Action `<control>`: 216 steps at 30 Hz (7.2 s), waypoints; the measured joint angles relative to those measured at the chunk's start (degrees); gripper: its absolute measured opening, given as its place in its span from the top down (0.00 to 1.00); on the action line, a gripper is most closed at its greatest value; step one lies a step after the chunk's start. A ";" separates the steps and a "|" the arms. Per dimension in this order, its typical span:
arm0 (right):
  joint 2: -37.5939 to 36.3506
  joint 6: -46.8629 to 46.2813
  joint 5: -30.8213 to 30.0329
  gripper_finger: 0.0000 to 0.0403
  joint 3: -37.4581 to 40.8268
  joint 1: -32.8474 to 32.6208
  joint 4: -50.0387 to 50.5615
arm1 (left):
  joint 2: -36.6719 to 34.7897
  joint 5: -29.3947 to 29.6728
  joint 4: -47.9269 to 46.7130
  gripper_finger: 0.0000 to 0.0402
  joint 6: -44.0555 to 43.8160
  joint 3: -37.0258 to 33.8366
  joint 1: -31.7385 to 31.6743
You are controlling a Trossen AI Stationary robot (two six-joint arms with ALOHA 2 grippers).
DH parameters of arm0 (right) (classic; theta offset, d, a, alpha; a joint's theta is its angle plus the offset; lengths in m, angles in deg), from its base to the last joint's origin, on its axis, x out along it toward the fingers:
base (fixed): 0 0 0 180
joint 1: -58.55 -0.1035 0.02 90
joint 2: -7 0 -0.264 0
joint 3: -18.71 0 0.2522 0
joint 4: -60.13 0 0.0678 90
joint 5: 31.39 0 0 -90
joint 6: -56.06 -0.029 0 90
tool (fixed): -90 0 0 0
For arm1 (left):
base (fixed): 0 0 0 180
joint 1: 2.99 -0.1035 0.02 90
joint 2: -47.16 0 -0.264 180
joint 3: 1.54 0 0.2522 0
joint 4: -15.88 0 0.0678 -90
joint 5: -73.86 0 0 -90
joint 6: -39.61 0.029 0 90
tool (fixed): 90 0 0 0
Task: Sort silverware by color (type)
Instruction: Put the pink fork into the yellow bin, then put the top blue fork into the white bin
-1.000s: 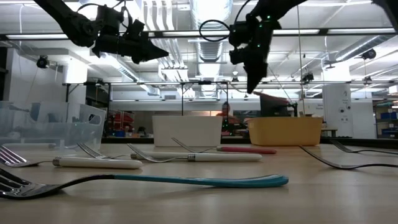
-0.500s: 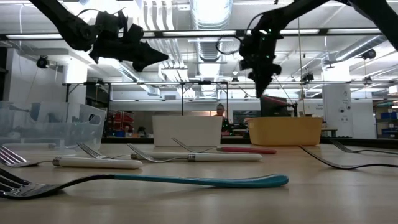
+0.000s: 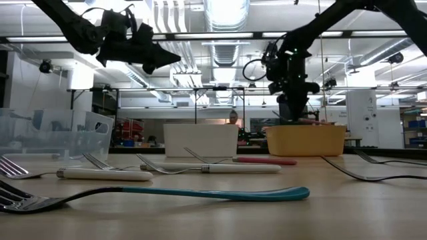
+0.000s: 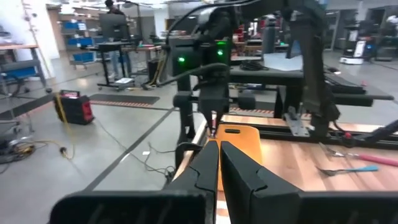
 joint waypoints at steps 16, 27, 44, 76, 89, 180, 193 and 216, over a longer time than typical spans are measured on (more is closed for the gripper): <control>0.00 0.19 0.48 0.97 4.57 -5.25 -2.90 | 0.00 1.33 0.11 1.00 0.02 0.07 -0.07; 0.00 0.08 0.37 0.97 7.38 -5.41 -5.52 | 0.00 1.31 0.13 1.00 0.04 0.09 -0.04; 0.00 0.07 0.32 0.93 10.02 -5.39 -10.55 | 0.00 1.25 -1.09 1.00 -2.94 0.10 0.00; -4.42 -25.97 0.42 0.89 8.82 -7.70 -11.46 | 0.02 1.15 -2.63 1.00 -7.28 -0.08 2.34; -13.07 -29.01 6.87 0.97 12.56 -16.26 -12.24 | 0.02 1.03 -3.03 1.00 -15.45 -0.11 18.65; -29.33 -58.63 7.47 0.97 40.18 -29.55 -55.09 | 0.02 28.34 -67.50 1.00 -69.54 -0.11 80.20; -31.36 -66.11 7.50 0.97 40.14 -42.49 -54.85 | 0.02 48.31 -62.76 1.00 -63.59 -0.11 83.81; -30.03 -80.09 3.83 0.97 40.13 -61.16 -50.16 | 0.02 60.99 -54.73 1.00 -54.23 -0.11 83.83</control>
